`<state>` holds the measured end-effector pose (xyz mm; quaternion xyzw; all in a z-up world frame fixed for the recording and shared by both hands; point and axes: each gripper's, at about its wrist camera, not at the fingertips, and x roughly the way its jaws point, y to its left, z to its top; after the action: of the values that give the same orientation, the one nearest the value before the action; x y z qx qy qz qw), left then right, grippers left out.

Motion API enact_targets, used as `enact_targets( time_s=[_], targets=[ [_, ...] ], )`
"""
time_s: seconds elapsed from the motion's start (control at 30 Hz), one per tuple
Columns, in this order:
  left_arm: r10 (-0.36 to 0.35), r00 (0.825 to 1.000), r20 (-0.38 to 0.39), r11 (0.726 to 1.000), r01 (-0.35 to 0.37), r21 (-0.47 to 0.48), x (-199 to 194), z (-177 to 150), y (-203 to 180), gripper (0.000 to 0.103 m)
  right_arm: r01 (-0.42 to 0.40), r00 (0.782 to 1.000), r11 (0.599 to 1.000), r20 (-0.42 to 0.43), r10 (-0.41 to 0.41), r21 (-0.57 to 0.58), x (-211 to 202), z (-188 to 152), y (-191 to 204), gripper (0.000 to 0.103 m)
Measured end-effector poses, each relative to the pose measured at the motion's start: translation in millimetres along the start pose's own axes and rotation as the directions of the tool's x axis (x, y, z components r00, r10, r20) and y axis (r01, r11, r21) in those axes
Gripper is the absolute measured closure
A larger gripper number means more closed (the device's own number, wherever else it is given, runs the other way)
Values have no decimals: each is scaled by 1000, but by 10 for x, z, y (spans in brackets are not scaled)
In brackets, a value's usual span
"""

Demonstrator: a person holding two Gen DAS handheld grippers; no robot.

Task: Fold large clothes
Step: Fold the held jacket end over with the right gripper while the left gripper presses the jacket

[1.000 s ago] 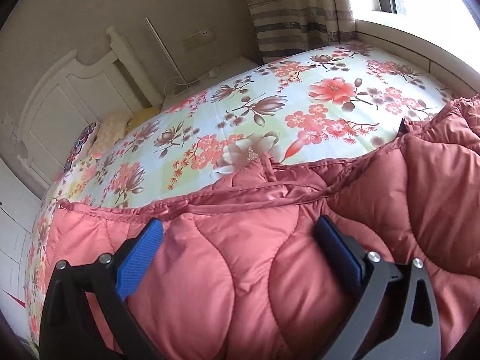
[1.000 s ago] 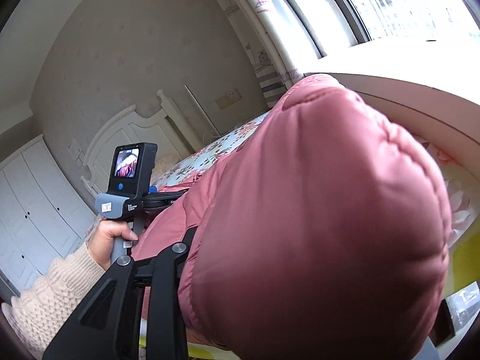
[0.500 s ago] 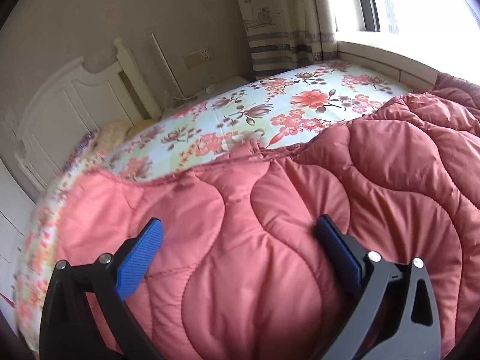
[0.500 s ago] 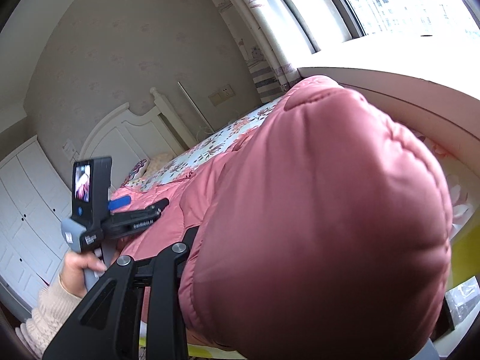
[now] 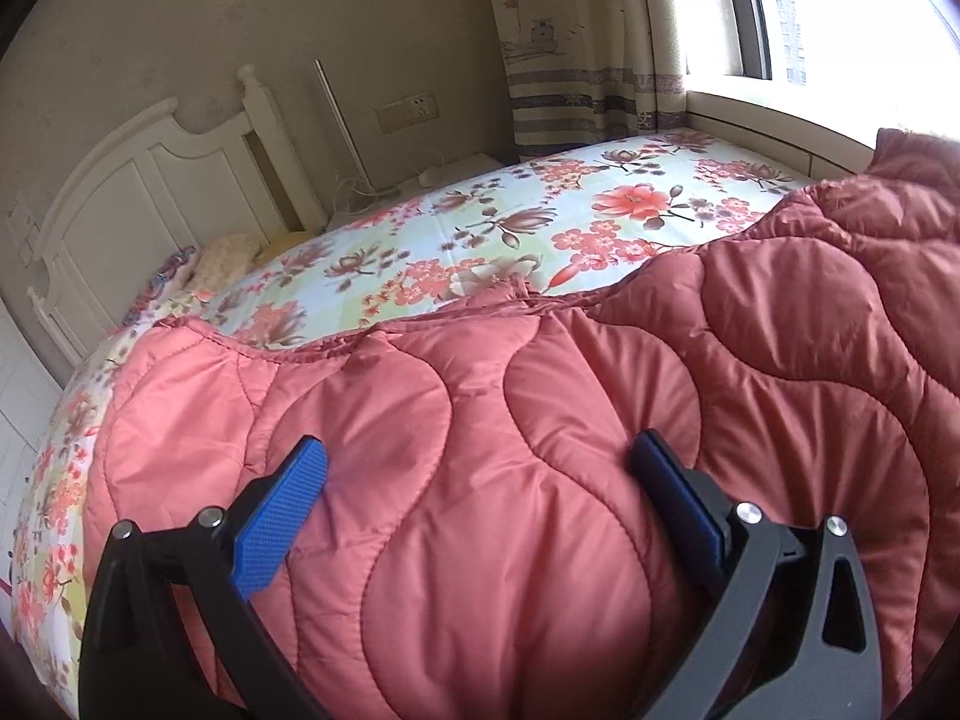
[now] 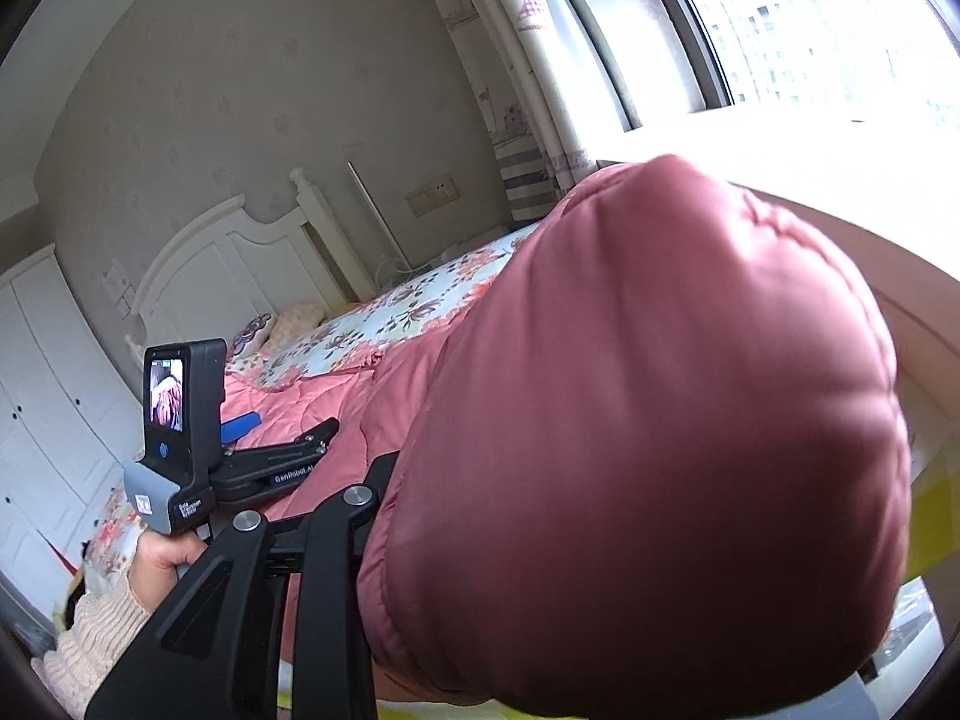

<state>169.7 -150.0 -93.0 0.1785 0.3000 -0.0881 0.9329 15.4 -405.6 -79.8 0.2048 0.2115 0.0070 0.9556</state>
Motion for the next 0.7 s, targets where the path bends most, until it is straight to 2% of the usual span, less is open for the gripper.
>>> enact_targets(
  time_s=[0.2, 0.27, 0.33, 0.4, 0.43, 0.5, 0.53, 0.57, 0.6, 0.63, 0.7],
  targets=[
    [113, 990, 90, 992, -117, 44, -155, -51, -115, 2, 48, 996, 994, 79, -41, -95, 6, 167, 491, 64],
    [70, 992, 104, 997, -73, 24, -212, -57, -43, 2, 62, 993, 990, 110, -48, -127, 35, 203, 711, 64],
    [-50, 992, 113, 994, 60, -87, -334, -70, 261, 2, 80, 989, 984, 137, -59, -157, 41, 219, 916, 64],
    [-98, 979, 179, 966, 137, -220, -546, -121, 655, 2, 106, 983, 974, 172, -71, -202, 18, 226, 1125, 64],
    [-95, 971, 220, 948, 156, -279, -669, -162, 890, 2, 120, 980, 966, 184, -78, -228, 10, 224, 1219, 64],
    [-35, 967, 253, 916, 133, -379, -820, -247, 1431, 2, 167, 970, 937, 221, -101, -308, -7, 182, 1478, 64],
    [-16, 969, 247, 904, 120, -410, -824, -280, 1622, 2, 189, 965, 913, 240, -105, -362, -4, 134, 1652, 64],
    [18, 973, 229, 880, 94, -466, -816, -355, 1935, 2, 206, 962, 891, 251, -108, -405, 10, 89, 1789, 64],
    [44, 976, 213, 850, 76, -522, -809, -448, 2205, 2, 223, 959, 859, 264, -108, -460, 38, 21, 1963, 64],
    [66, 977, 201, 811, 65, -581, -814, -572, 2475, 2, 244, 955, 808, 279, -103, -537, 94, -93, 2201, 64],
    [84, 977, 195, 755, 65, -653, -843, -790, 2851, 2, 280, 949, 703, 299, -99, -654, 224, -334, 2556, 64]
  ],
)
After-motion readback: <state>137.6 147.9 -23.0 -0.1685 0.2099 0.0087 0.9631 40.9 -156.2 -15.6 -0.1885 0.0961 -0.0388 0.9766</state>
